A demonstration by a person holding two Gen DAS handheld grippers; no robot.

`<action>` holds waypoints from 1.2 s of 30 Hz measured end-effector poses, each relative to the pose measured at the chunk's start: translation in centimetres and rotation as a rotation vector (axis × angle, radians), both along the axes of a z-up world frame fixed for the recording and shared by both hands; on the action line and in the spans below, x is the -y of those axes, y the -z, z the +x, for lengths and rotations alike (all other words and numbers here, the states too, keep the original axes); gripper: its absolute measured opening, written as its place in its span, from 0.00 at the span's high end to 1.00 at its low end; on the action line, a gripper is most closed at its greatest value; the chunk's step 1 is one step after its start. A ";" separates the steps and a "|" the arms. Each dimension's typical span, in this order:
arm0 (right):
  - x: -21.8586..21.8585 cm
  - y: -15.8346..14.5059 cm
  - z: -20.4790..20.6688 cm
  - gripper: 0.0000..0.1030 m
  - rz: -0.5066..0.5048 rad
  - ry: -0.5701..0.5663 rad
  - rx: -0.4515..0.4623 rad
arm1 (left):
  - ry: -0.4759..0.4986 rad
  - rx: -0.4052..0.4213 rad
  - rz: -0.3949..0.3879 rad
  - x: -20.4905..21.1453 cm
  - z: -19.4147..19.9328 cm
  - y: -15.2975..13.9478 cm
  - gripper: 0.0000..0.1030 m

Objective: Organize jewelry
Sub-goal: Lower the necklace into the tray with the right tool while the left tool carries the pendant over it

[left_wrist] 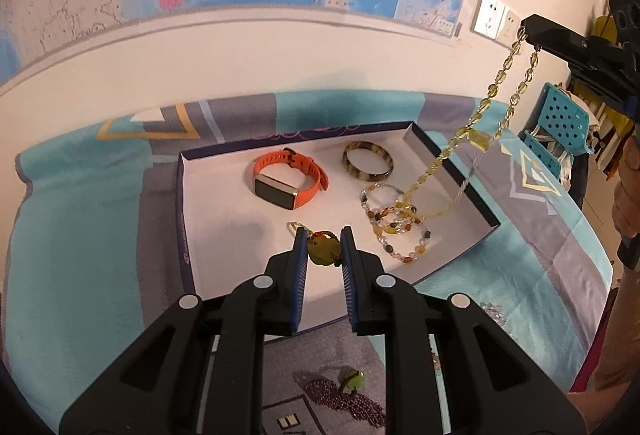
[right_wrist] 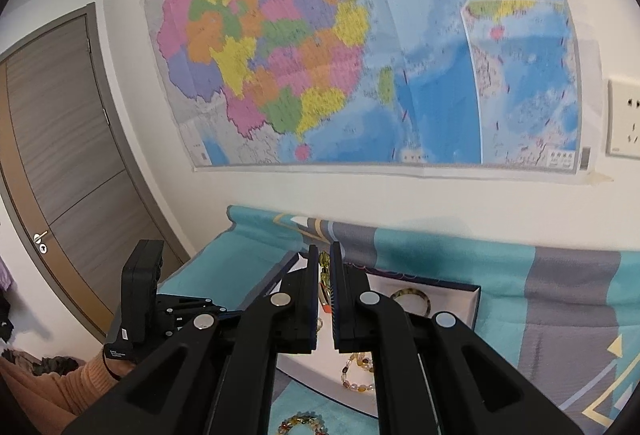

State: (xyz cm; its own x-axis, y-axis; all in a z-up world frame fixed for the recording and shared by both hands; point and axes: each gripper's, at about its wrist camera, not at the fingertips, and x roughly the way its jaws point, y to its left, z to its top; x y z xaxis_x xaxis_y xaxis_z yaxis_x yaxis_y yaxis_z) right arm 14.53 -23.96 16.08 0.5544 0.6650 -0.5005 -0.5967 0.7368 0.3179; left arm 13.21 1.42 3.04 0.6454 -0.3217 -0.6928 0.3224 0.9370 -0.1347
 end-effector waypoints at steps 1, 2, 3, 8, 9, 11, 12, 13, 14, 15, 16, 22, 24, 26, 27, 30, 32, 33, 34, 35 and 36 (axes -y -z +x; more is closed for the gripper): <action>-0.1 0.4 0.3 0.96 0.002 -0.004 -0.011 | 0.000 -0.006 0.003 0.1 0.2 0.3 0.83; -0.1 0.7 0.5 0.96 0.000 -0.005 -0.017 | -0.003 -0.009 0.006 0.1 0.4 0.4 0.83; -0.2 0.9 0.6 0.96 -0.003 -0.006 -0.022 | -0.002 -0.016 0.009 0.2 0.6 0.7 0.83; -0.2 2.6 1.3 0.96 -0.018 -0.005 -0.055 | -0.003 -0.051 0.024 0.6 1.6 2.0 0.83; -0.2 2.9 1.5 0.96 -0.021 -0.004 -0.063 | -0.005 -0.063 0.028 0.7 1.9 2.4 0.83; -0.4 3.7 1.7 0.96 -0.034 -0.009 -0.082 | -0.007 -0.077 0.031 0.9 2.2 2.9 0.83; -0.5 4.0 1.8 0.96 -0.040 -0.008 -0.088 | -0.010 -0.088 0.035 0.9 2.4 3.3 0.83; -0.6 4.5 2.0 0.96 -0.045 -0.011 -0.099 | -0.012 -0.093 0.037 0.9 2.5 3.4 0.83; -0.7 4.9 2.1 0.96 -0.047 -0.013 -0.107 | -0.013 -0.100 0.039 0.9 2.6 3.6 0.83; -0.7 5.2 2.3 0.96 -0.050 -0.013 -0.115 | -0.015 -0.107 0.039 0.9 2.7 3.8 0.83; -0.7 5.6 2.4 0.96 -0.053 -0.015 -0.123 | -0.017 -0.112 0.041 0.9 2.8 4.0 0.83; -0.9 7.9 3.1 0.96 -0.067 -0.021 -0.180 | -0.032 -0.136 0.042 0.8 3.2 4.7 0.83; -1.0 8.5 3.2 0.96 -0.076 -0.021 -0.193 | -0.035 -0.142 0.043 0.8 3.4 4.9 0.83; -1.0 9.3 3.3 0.96 -0.078 -0.018 -0.211 | -0.037 -0.147 0.043 0.8 3.6 5.1 0.83; -1.0 9.5 3.4 0.96 -0.080 -0.017 -0.215 | -0.038 -0.150 0.044 0.8 3.6 5.2 0.83; -1.1 10.4 3.6 0.96 -0.085 -0.015 -0.240 | -0.046 -0.158 0.037 0.8 4.0 5.4 0.83; -1.1 11.1 3.6 0.96 -0.093 -0.014 -0.255 | -0.042 -0.168 0.029 0.8 4.3 5.6 0.83; -1.1 11.4 3.6 0.96 -0.096 -0.012 -0.261 | -0.042 -0.165 0.031 0.8 4.3 5.6 0.83; -1.1 11.6 3.6 0.94 -0.097 -0.010 -0.266 | -0.041 -0.162 0.035 0.9 4.3 5.6 0.83; -1.0 11.9 3.7 0.94 -0.098 -0.005 -0.272 | -0.040 -0.162 0.035 1.0 4.4 5.6 0.83; -0.9 12.2 3.7 0.94 -0.097 -0.001 -0.283 | -0.039 -0.160 0.038 1.0 4.5 5.6 0.83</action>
